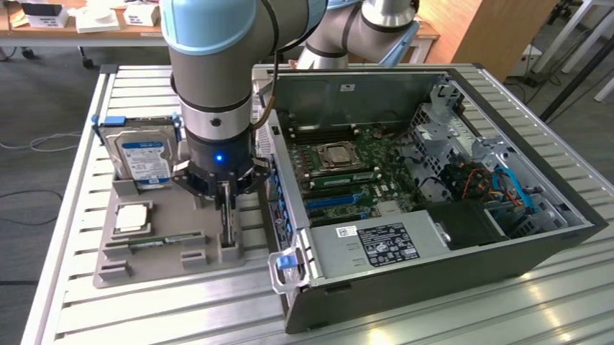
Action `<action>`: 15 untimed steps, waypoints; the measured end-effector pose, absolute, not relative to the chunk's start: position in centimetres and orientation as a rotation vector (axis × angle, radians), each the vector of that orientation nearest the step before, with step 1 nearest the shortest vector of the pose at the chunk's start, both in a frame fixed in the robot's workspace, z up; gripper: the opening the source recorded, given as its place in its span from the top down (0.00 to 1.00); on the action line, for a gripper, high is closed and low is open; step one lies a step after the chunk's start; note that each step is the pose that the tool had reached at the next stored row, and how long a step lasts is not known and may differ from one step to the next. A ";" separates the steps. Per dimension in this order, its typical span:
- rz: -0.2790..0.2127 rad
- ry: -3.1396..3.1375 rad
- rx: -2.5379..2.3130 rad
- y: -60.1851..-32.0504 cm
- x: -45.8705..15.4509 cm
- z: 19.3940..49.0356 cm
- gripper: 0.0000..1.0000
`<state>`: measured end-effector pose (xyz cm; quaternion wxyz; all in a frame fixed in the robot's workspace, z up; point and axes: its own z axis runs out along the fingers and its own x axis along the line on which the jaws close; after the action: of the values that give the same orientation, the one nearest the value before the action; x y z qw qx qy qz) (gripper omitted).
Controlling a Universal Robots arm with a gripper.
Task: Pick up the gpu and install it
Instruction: 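Pick up the gpu and move the gpu toward the slot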
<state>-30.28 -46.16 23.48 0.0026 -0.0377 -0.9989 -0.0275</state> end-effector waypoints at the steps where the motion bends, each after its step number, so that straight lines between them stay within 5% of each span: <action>1: -0.086 -3.133 -0.118 -46.2 -30.3 23.5 0.73; 15: -0.086 -3.133 -0.118 -46.2 -30.3 23.7 0.73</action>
<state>-30.28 -46.16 23.75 0.0026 -0.0377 -0.9989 -0.0275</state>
